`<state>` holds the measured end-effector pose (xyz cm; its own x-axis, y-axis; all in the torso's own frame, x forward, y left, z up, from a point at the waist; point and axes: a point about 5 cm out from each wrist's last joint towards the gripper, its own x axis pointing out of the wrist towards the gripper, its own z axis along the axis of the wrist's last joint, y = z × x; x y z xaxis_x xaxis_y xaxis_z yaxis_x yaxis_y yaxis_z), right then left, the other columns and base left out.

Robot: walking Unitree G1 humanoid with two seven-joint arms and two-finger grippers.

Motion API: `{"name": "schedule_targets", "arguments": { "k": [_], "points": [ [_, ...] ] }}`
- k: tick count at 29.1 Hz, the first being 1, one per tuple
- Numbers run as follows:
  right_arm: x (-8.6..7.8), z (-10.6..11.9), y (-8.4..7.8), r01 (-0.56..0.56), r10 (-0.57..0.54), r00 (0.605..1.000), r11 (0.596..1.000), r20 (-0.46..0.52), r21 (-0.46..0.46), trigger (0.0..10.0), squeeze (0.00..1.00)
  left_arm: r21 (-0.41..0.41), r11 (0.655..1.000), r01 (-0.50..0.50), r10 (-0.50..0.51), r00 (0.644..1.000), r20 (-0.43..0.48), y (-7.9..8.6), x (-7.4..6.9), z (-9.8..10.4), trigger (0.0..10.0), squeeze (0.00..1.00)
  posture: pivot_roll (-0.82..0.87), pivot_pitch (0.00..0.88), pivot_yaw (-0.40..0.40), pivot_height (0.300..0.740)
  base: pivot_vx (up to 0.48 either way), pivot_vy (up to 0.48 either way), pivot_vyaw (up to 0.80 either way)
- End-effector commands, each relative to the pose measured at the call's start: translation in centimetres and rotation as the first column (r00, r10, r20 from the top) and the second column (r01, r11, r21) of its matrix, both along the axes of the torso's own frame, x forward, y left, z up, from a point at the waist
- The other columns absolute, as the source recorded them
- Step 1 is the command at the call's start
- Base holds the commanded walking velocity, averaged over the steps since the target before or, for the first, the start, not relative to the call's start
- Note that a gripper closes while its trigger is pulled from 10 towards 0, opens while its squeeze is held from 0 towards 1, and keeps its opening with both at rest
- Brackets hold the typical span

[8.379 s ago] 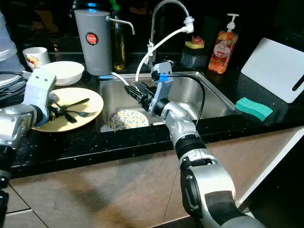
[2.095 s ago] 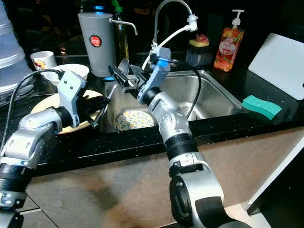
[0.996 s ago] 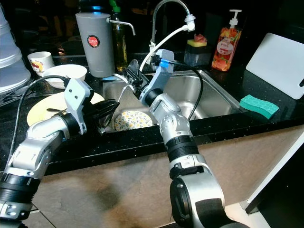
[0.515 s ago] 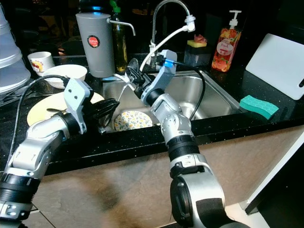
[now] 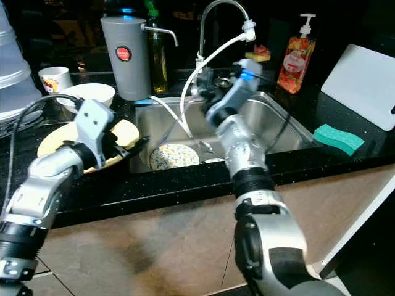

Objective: Kitchen organization

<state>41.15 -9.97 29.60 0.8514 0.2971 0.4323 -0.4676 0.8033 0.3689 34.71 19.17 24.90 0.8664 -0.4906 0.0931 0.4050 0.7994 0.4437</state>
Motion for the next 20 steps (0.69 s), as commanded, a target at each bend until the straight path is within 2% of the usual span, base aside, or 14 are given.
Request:
{"name": "schedule_targets", "arguments": {
  "k": [1, 2, 3, 4, 5, 6, 7, 8, 10, 13, 20],
  "points": [
    [0.0, -0.4, 0.1, 0.027, -0.027, 1.0, 0.999, 0.008, -0.045, 0.3, 0.0, -0.001, 1.0, 0.0, 0.0, 1.0, 0.017, -0.2, 0.2, 0.6, 10.0, 0.0, 0.05, 0.013, -0.046, 0.74, 0.0, 0.0, 0.0],
    [0.0, -1.2, 0.2, 0.029, -0.029, 1.0, 0.997, 0.008, -0.074, 3.3, 0.0, -0.034, 0.999, 0.032, -0.032, 0.999, 0.007, -0.7, 0.1, 0.6, 10.0, 0.0, 0.05, 0.013, -0.046, 0.74, 0.0, 0.0, 0.0],
    [-0.1, -2.0, 0.5, 0.032, -0.031, 0.999, 0.993, 0.009, -0.112, 3.7, 0.0, -0.084, 0.994, 0.074, -0.075, 0.997, -0.007, -1.4, -0.1, 0.5, 10.0, 0.0, 0.05, 0.013, -0.046, 0.74, 0.0, 0.0, 0.0],
    [-0.2, -2.8, 0.8, 0.028, -0.027, 1.0, 0.99, 0.006, -0.135, 4.7, 0.0, -0.134, 0.984, 0.121, -0.125, 0.992, -0.02, -2.3, -0.3, 0.4, 10.0, 0.0, 0.04, 0.016, -0.039, 0.74, 0.0, 0.0, 0.0],
    [-0.3, -3.3, 1.0, 0.025, -0.025, 1.0, 0.989, 0.003, -0.146, 4.7, 0.0, -0.165, 0.975, 0.151, -0.157, 0.987, -0.027, -2.9, -0.5, 0.3, 10.0, 0.0, 0.04, 0.016, -0.039, 0.74, 0.0, 0.0, 0.0],
    [-0.3, -3.8, 1.3, 0.024, -0.025, 1.0, 0.987, -0.003, -0.157, 8.1, 0.0, -0.196, 0.963, 0.183, -0.194, 0.98, -0.038, -3.6, -0.6, 0.2, 10.0, 0.0, 0.04, 0.017, -0.039, 0.74, 0.0, 0.0, 0.0],
    [-0.3, -4.1, 1.4, 0.024, -0.025, 1.0, 0.987, -0.006, -0.162, 8.1, 0.0, -0.213, 0.956, 0.202, -0.216, 0.976, -0.044, -4.1, -0.7, 0.1, 10.0, 0.0, 0.04, 0.017, -0.039, 0.74, 0.0, 0.0, 0.0],
    [-0.4, -4.4, 1.7, 0.025, -0.026, 1.0, 0.985, -0.009, -0.17, 10.0, 0.0, -0.237, 0.945, 0.225, -0.247, 0.967, -0.066, -4.7, -0.9, -0.2, 10.0, 0.0, 0.05, 0.017, -0.04, 0.74, 0.0, 0.0, 0.0],
    [-0.4, -4.7, 1.9, 0.02, -0.023, 1.0, 0.984, -0.014, -0.176, 10.0, 0.0, -0.245, 0.938, 0.246, -0.274, 0.958, -0.089, -5.3, -1.0, -0.6, 10.0, 0.0, 0.05, 0.018, -0.044, 0.74, 0.0, 0.0, 0.0],
    [-0.7, -5.3, 3.1, -0.016, 0.014, 1.0, 0.976, -0.011, -0.217, 10.0, 0.0, -0.165, 0.952, 0.256, -0.285, 0.939, -0.19, -6.2, -1.2, -2.4, 10.0, 0.0, 0.05, 0.018, -0.044, 0.74, 0.0, 0.0, 0.0],
    [-1.0, -6.3, 3.9, -0.003, 0.005, 1.0, 0.963, 0.006, -0.27, 10.0, 0.0, -0.08, 0.979, 0.185, -0.199, 0.947, -0.253, -5.4, -0.9, -3.5, 10.0, 0.0, 0.05, 0.02, -0.048, 0.74, 0.0, 0.0, 0.0]
  ]
}}
